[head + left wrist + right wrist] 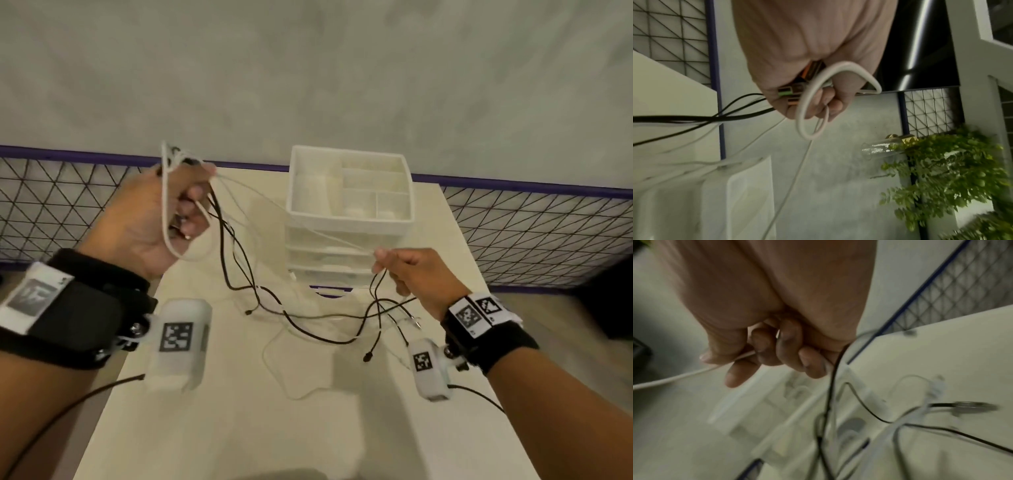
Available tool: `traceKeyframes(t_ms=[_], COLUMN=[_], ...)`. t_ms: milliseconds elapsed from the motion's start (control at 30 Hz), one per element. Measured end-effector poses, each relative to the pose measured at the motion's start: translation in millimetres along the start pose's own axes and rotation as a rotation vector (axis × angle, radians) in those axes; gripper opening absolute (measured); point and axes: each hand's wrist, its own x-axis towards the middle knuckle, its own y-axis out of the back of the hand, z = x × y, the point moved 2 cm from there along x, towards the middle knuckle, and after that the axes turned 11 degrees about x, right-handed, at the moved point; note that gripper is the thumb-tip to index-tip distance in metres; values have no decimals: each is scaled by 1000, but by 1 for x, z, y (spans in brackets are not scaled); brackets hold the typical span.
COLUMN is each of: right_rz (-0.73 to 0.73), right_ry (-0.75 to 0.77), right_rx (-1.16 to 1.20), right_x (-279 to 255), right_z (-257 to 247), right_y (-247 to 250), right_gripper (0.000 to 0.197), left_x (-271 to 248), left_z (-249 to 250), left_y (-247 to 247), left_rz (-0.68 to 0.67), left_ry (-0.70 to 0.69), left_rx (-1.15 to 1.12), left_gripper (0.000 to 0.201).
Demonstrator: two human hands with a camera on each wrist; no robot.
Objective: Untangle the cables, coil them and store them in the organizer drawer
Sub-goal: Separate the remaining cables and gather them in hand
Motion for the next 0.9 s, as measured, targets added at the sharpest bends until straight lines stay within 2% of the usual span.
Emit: traceKeyframes(t_ms=[100,233,300,367,433,467,533,600,667,700,733,767,800,833,900], right_rz=[74,145,166,267,387,420,411,435,455,373,215,16,-176,-329,-445], right_ry=[-94,-130,-97,-22,21,5,-83,-119,-6,62,73,18,-78,-185,-283], right_rx=[-35,-146,-179,-199,-232,-299,-592,-822,-789,-752,-754,-802,-847,-910,-1077], right_x=[0,9,19,28,34,36,36,25,8,-1,-9,-16,-23,-29,-36], right_z=[29,36,37,36,34,35,42,50,60,67,78,91,105,117,136], right_y=[15,41,54,70,87,95,98,84,54,37,18,0,-18,-33,-50], right_gripper=[52,24,20,23,31,37,50,57,40,24,11,6,10,23,45], left_x=[2,4,4,4,4,5,6,7,7,7,6,6,5,5,4], left_z=[7,2,-3,-12,-24,-32,-51,-68,-81,-85,-86,-86,-83,-80,-73], left_y=[9,8,6,4,2,2,0,0,1,1,0,-2,-4,-7,-11], left_rz=[52,161,202,220,220,209,148,112,129,135,130,117,94,64,22], left_ry=[-49,-114,-104,-76,-23,17,114,214,306,330,338,334,324,317,324], left_rx=[29,118,120,165,338,488,727,734,616,552,488,420,344,265,125], left_gripper=[20,23,26,18,6,12,27,32,30,27,24,21,18,16,15])
